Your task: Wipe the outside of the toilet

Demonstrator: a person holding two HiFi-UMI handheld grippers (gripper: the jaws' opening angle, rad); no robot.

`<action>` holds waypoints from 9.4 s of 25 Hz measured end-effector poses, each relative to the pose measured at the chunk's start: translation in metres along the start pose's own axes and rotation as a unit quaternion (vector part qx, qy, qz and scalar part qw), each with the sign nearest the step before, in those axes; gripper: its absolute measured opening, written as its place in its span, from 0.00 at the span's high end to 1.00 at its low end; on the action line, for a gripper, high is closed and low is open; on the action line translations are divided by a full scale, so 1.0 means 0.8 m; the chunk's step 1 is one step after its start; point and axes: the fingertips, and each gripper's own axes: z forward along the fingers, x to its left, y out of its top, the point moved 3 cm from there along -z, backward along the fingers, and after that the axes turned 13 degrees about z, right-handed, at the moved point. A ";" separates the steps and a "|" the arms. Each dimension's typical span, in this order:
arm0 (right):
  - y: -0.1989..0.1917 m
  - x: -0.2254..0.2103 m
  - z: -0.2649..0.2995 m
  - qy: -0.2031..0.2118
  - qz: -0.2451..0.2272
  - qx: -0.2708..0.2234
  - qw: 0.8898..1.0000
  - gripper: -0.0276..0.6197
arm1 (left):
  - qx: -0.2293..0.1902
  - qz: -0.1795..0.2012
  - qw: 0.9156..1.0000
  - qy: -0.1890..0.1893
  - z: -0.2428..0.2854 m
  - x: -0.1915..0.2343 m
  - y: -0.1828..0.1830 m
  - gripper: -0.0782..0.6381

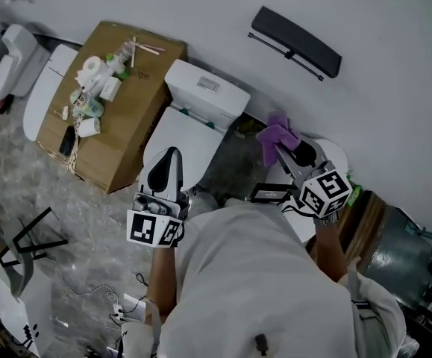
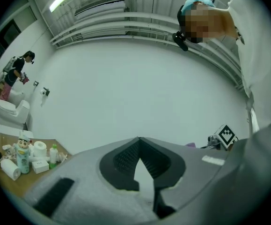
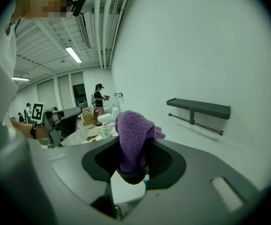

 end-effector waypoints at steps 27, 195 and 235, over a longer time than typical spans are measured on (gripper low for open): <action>0.087 -0.010 0.245 0.142 -0.125 0.104 0.976 0.73 | 0.001 0.024 0.987 0.161 0.034 0.098 0.037 0.88; -0.082 -0.131 0.672 -0.010 -0.043 0.395 0.917 0.75 | 0.084 -0.054 0.951 0.293 0.082 0.153 -0.178 0.88; -0.221 -0.080 0.540 -0.020 -0.120 0.415 0.902 0.75 | 0.105 -0.096 0.979 0.148 0.033 0.132 -0.221 0.88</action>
